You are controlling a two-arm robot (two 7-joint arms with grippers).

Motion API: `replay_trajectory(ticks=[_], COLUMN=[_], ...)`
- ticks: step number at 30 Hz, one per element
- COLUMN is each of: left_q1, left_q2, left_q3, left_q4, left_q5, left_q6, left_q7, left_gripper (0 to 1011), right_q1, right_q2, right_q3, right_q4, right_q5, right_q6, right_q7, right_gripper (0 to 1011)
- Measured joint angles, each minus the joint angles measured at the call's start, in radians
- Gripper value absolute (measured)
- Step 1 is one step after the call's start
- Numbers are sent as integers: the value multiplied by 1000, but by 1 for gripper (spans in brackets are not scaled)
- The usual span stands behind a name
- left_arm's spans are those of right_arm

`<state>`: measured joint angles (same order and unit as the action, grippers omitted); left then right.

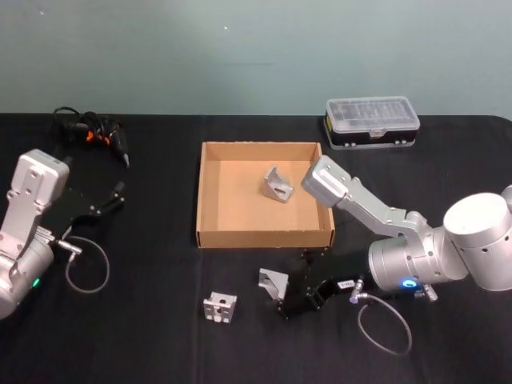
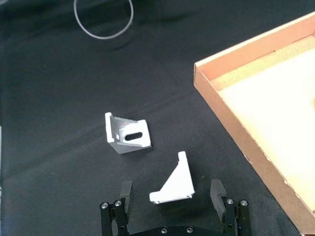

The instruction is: Use one hand to pick up the angle iron from the table and place it into the box.

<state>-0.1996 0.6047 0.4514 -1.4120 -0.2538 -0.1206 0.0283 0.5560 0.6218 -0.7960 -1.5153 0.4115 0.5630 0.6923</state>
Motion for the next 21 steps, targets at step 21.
replay_trajectory(ticks=[21], left_q1=[0], left_q2=[0], left_q3=[0], left_q4=[0], left_q5=[0], left_q6=[0], left_q7=[0], left_gripper=[1011], right_q1=[47], right_q2=[-65], right_q3=[-43], right_q4=[96], right_q5=[-63], right_q6=[-44], right_q7=[23], right_gripper=[1004])
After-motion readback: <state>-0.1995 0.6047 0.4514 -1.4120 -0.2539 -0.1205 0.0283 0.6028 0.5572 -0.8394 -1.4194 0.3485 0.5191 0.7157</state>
